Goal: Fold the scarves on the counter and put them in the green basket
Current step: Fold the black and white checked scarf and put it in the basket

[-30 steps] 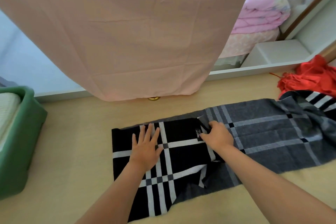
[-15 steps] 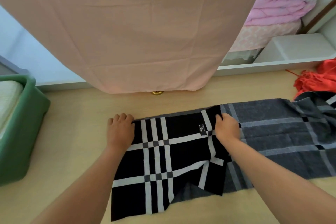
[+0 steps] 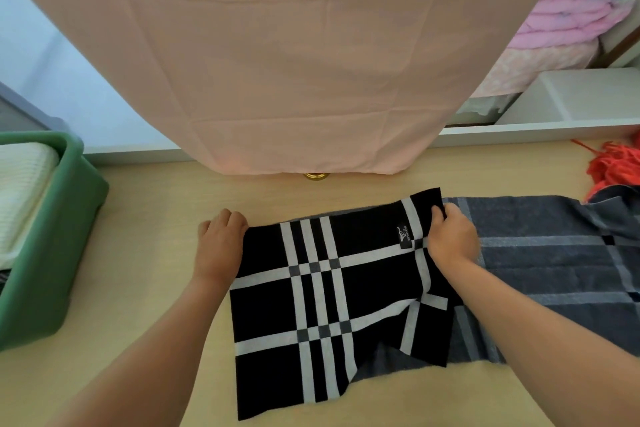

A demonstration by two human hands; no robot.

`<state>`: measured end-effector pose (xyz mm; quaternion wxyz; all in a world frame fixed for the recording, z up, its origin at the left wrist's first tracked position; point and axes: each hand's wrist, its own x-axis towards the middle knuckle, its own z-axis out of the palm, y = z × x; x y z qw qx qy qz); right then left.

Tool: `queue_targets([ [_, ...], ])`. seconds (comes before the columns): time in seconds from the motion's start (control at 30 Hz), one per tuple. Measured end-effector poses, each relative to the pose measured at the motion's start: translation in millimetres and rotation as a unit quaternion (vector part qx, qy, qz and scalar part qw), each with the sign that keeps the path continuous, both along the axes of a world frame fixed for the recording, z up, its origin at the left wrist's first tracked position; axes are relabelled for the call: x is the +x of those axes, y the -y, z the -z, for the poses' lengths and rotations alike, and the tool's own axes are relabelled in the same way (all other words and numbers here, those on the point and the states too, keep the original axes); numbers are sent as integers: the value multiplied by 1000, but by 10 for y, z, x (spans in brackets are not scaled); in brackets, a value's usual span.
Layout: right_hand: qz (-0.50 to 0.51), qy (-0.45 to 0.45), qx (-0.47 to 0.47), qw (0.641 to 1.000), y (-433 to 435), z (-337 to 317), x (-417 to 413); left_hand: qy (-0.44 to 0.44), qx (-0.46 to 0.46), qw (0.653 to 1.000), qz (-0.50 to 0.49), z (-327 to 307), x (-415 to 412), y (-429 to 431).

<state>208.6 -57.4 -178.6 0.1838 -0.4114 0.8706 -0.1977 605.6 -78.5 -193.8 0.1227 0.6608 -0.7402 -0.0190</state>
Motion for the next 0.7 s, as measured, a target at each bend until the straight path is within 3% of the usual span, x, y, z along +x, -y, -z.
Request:
queue_targets([
  [0.07,-3,-14,21,1000,51,6,3,-33,5,999,-35,22,16,35],
  [0.3,-32,-52,82,995,132,19,-18,-16,48,997,-64,147,14,120],
  [0.43,-75,-56,66,993,67,-71,2,35,5,996,-82,83,-70,55],
  [0.57,-231,-134,-65,961,-324,-116,95,-16,-32,999,-18,-111,-494,-315],
  [0.7,-435,-12,-32,900,-921,-120,178,-47,12,996,68,-110,-890,-865],
])
